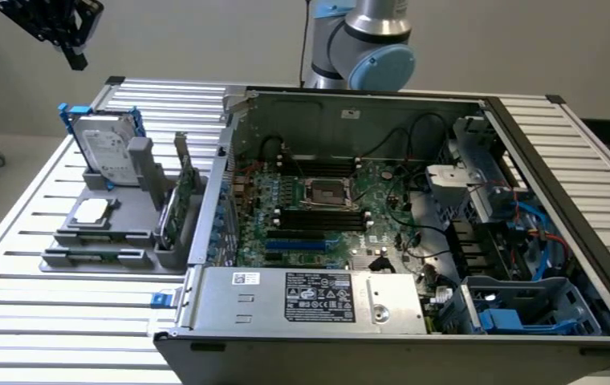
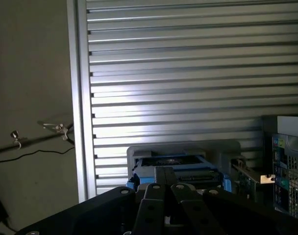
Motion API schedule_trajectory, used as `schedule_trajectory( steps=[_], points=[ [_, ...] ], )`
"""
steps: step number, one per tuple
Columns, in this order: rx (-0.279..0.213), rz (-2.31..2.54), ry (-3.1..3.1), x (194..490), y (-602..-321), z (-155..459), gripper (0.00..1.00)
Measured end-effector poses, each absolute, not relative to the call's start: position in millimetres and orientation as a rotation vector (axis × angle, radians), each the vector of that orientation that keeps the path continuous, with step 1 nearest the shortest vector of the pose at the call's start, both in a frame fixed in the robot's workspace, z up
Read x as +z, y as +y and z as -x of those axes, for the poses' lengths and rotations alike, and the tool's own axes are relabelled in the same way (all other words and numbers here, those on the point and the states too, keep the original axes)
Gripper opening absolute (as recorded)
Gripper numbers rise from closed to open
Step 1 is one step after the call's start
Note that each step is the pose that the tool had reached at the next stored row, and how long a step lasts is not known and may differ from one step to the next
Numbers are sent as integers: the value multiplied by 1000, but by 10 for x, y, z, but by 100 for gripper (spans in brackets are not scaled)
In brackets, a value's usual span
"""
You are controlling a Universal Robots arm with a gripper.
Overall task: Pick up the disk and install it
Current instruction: 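Pick up the disk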
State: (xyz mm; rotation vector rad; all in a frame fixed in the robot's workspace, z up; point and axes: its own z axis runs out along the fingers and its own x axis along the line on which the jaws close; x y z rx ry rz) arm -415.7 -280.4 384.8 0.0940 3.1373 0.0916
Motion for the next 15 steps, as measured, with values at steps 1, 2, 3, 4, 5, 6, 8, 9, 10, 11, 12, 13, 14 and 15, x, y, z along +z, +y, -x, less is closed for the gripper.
schedule_trajectory(
  steps=[1,2,3,4,5,6,8,9,10,11,12,13,14,15],
  points=[
    [92,-94,3137,3848,-2804,4157,11],
    [92,-94,3137,3848,-2804,4157,11],
    [92,-94,3137,3848,-2804,4157,11],
    [91,-94,3137,3848,-2805,4159,11],
    [91,-93,3138,3848,-2804,4168,11],
    [91,-86,3138,3846,-2804,4182,11],
    [92,-42,3139,3843,-2805,4187,11],
    [92,-15,3140,3842,-2804,4188,11],
    [92,13,3141,3841,-2804,4188,11],
    [92,42,3141,3839,-2804,4188,11],
    [92,70,3141,3837,-2804,4189,11],
    [92,100,3141,3835,-2804,4189,11],
    [92,128,3141,3832,-2804,4189,11],
    [92,156,3141,3829,-2804,4189,11]
  ],
)
